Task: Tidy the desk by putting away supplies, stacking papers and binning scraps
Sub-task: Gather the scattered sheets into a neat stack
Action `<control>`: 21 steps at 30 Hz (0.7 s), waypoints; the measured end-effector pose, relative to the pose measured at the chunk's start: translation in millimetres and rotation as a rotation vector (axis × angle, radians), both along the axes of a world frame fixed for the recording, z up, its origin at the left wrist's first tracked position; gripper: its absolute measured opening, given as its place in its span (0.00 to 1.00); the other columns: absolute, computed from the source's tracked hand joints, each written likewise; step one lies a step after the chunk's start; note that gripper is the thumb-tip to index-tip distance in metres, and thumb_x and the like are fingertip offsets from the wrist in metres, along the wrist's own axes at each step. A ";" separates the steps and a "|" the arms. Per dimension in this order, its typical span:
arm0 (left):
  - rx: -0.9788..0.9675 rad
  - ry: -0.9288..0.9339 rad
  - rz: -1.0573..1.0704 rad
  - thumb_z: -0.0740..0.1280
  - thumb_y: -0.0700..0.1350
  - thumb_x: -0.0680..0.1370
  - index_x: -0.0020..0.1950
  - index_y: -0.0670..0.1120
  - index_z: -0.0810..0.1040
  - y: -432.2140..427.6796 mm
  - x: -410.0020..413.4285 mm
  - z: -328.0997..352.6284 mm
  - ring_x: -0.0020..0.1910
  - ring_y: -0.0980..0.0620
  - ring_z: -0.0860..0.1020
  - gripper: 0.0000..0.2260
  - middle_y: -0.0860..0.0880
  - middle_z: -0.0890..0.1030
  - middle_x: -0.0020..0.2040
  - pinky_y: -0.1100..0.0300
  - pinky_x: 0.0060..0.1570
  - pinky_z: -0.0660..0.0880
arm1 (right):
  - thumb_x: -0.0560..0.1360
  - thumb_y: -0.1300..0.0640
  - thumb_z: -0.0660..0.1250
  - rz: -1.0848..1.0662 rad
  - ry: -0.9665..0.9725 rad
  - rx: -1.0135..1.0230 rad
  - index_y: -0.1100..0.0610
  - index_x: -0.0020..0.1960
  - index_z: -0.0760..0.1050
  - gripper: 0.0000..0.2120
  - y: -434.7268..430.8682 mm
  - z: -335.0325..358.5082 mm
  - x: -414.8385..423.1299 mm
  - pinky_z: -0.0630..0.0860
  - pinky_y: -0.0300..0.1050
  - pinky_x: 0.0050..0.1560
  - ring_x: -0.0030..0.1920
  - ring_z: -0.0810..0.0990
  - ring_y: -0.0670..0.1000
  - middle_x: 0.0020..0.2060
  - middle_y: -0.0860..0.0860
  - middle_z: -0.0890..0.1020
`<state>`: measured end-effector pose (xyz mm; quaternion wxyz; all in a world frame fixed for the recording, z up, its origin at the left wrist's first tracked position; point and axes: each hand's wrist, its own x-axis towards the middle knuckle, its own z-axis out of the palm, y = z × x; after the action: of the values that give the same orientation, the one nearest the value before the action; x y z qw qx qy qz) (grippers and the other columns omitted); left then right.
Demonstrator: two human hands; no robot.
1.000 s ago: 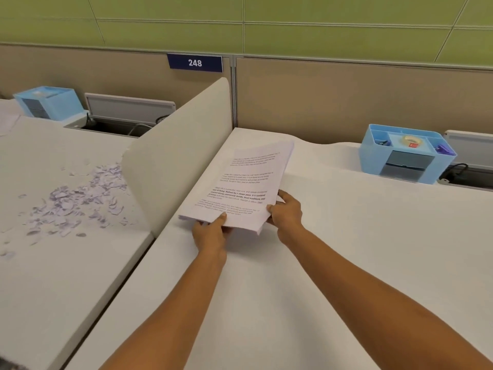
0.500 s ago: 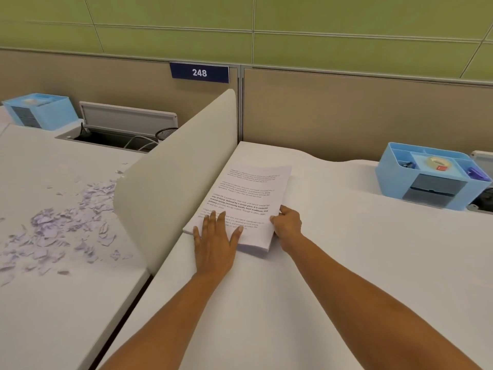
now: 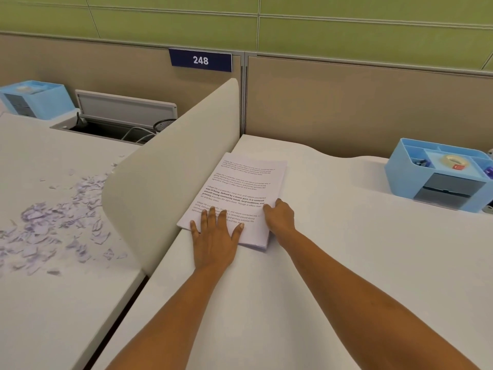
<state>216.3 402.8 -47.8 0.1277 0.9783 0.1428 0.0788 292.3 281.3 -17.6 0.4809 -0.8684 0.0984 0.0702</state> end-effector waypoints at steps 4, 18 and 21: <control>0.001 -0.002 -0.002 0.48 0.61 0.79 0.75 0.48 0.55 -0.4 -0.6 0.1 0.76 0.48 0.48 0.28 0.47 0.54 0.77 0.46 0.73 0.42 | 0.80 0.53 0.54 0.031 0.011 -0.155 0.66 0.62 0.69 0.19 -2.3 -0.9 2.3 0.68 0.46 0.59 0.61 0.72 0.60 0.62 0.60 0.69; -0.016 -0.181 -0.077 0.41 0.63 0.75 0.73 0.42 0.61 -4.1 -7.4 -0.1 0.75 0.44 0.55 0.36 0.42 0.62 0.74 0.50 0.72 0.45 | 0.80 0.63 0.51 0.088 -0.252 -0.208 0.64 0.57 0.71 0.12 -26.8 -19.8 -33.2 0.69 0.44 0.55 0.55 0.73 0.58 0.59 0.59 0.70; 0.017 -0.164 -0.156 0.43 0.62 0.77 0.70 0.40 0.68 -8.5 -13.9 1.0 0.72 0.41 0.63 0.33 0.41 0.69 0.70 0.48 0.70 0.55 | 0.80 0.63 0.52 0.174 -0.322 -0.285 0.63 0.70 0.64 0.19 -36.9 -25.1 -53.4 0.66 0.42 0.62 0.63 0.70 0.54 0.65 0.56 0.68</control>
<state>202.4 394.2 -46.9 0.1362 0.9778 0.0544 0.1495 238.8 244.4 -42.8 0.3551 -0.9327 -0.0458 -0.0427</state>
